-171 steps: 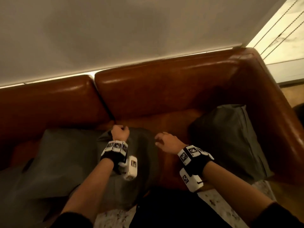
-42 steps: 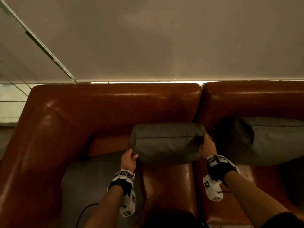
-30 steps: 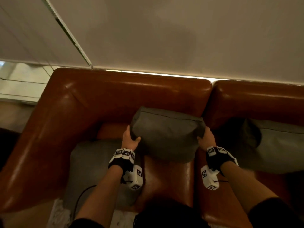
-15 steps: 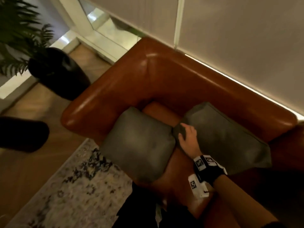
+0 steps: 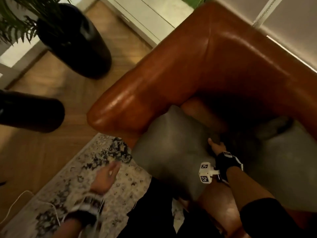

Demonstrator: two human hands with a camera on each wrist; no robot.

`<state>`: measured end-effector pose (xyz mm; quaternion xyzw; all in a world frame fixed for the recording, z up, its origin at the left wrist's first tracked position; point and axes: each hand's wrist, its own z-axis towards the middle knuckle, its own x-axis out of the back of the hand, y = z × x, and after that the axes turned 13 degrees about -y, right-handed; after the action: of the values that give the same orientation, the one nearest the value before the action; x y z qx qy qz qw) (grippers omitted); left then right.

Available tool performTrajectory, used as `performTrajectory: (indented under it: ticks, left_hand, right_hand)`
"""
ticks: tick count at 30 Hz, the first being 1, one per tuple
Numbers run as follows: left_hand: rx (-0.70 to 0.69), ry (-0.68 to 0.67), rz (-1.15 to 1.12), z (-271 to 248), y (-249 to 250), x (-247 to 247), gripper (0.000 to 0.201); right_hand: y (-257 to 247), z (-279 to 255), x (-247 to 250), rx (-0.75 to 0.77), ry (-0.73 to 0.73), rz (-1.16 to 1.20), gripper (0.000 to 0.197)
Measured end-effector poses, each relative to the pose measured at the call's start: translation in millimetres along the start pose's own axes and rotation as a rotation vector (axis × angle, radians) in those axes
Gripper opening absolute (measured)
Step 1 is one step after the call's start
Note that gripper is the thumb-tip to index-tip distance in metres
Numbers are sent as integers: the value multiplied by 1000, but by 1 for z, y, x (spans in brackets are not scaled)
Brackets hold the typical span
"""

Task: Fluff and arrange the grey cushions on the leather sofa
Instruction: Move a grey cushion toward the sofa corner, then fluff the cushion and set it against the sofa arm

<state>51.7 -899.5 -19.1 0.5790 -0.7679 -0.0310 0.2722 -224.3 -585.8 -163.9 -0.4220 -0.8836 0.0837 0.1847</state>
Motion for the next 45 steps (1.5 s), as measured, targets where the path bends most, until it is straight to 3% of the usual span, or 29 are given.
performTrajectory:
  ticks: [2,4,7,10,14,17,19,21,24,25,28,29,32,33,36,39,41,43,45]
  left_hand:
    - [-155,17,0,54,59,23,39]
    - [-259,14,42,106,113,30,45]
    - [-166,-188,74,144,158,7,67]
    - [-13,-169,268,153,169,-11,73]
    - [6,-144,254,129,136,0,54]
    - [-123,-178,-35,86,100,16,33]
    - [-191,-184,-250,48,91,20,16]
    - [-239,-179,-395,15,91,15,17]
    - [-307,-173,-646,-14,99,-7,36]
    - [-317,-158,-669,-16,101,-17,36]
    - [-284,-106,-556,1,108,-58,10]
    - [-254,-87,-509,12,109,-73,18]
    - [-182,5,-476,40,122,-109,11]
    - [-177,61,-481,41,130,-113,12]
    - [-271,194,-569,37,143,-114,41]
    - [-325,268,-659,24,134,-105,35]
    - [-304,244,-623,24,120,-101,36]
    - [-213,153,-474,32,103,-102,40]
    - [-105,39,-365,45,84,-109,30]
  right_hand:
    - [12,3,-1,82,29,94,49]
    - [26,0,-1,151,-19,138,36]
    - [34,-27,-6,247,-178,198,26]
    - [32,-55,-14,347,-216,157,30]
    - [33,-77,-18,411,-214,96,41]
    - [13,-91,-18,501,-216,-30,40]
    - [-11,-102,-10,616,-215,-106,21]
    - [-39,-113,3,736,-201,-161,17]
    - [-79,-133,32,848,-159,-228,27]
    - [-90,-135,42,849,-140,-268,28]
    - [-117,-124,65,793,-64,-452,15]
    - [-123,-117,68,753,-48,-505,17]
    - [-130,-97,63,652,-40,-566,45]
    - [-130,-93,61,673,-10,-578,45]
    - [-137,-93,67,736,93,-612,32]
    - [-149,-100,76,858,98,-588,19]
    - [-151,-100,74,870,57,-624,17]
    - [-142,-90,65,752,-23,-743,21]
    - [-129,-79,55,629,-94,-820,25]
